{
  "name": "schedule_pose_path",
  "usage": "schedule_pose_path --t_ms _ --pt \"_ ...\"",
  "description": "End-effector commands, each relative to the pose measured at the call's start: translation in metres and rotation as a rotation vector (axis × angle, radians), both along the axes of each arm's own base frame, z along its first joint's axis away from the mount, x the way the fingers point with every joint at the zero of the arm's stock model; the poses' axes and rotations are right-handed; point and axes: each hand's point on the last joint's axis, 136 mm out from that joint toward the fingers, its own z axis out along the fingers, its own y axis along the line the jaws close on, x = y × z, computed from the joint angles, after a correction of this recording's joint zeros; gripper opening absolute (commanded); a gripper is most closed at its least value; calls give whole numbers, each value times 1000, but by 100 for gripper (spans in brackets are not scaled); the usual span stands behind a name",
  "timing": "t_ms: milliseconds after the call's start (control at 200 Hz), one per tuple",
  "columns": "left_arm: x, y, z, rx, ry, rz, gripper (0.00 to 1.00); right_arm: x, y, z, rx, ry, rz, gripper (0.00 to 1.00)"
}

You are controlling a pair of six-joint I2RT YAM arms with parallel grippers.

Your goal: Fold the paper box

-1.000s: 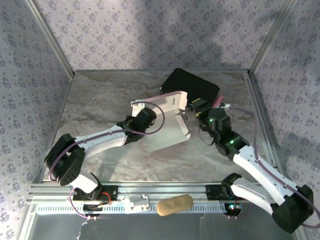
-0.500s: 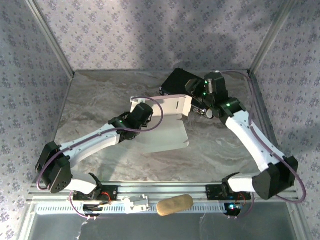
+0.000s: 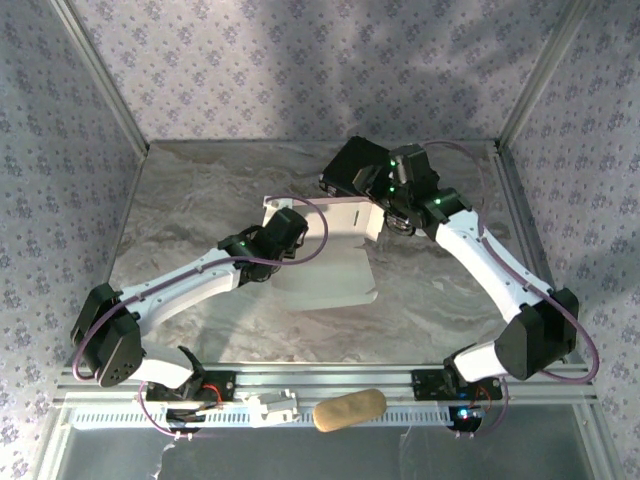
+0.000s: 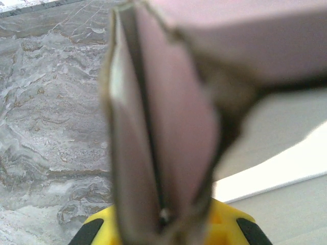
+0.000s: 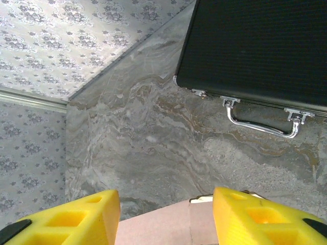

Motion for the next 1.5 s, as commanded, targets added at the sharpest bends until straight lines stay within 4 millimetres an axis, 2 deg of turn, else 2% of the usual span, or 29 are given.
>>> schedule_pose_path --t_ms 0,280,610,854,929,959,974,1019,1059,1094,1169,1204,1239,1334,1364,1439,1494 --pt "0 -3 23 -27 -37 -14 0 -6 7 -7 4 16 24 52" --pt "0 -4 24 -25 -38 -16 0 -12 15 -21 5 34 43 51" --pt "0 -11 22 -19 -34 -32 0 -15 31 -9 104 10 67 47" --pt "0 -11 24 -17 -39 -31 0 -15 31 -4 136 6 50 28" --pt "0 -10 25 -17 -42 -27 0 -17 28 -4 144 4 38 26" --pt "0 -9 25 -17 -43 -25 0 -17 27 1 155 -9 31 21" --pt "-1 -9 26 -20 -44 -24 0 -20 24 -10 146 7 24 19" --pt "-1 -8 26 -20 -46 -20 0 -23 18 -10 155 -2 10 11" --pt "-1 -7 25 -21 -46 -18 0 -25 14 -9 162 -17 3 10" --pt "-1 -6 26 -23 -48 -17 0 -27 10 -7 168 -30 1 14" --pt "-1 -7 25 -22 -46 -18 0 -33 2 -2 174 -65 9 44" --pt "-1 -7 24 -20 -45 -19 0 -38 -2 2 175 -84 18 53" --pt "-1 -7 24 -19 -45 -18 0 -43 -7 3 166 -98 19 58" --pt "0 -8 23 -14 -43 -21 0 -62 -22 3 134 -149 22 64" --pt "1 -8 24 -16 -44 -20 0 -69 -26 -2 116 -156 25 64" --pt "1 -9 25 -18 -47 -22 0 -85 -33 -15 73 -184 39 59" --pt "2 -9 26 -18 -48 -23 0 -93 -36 -36 38 -155 52 55"
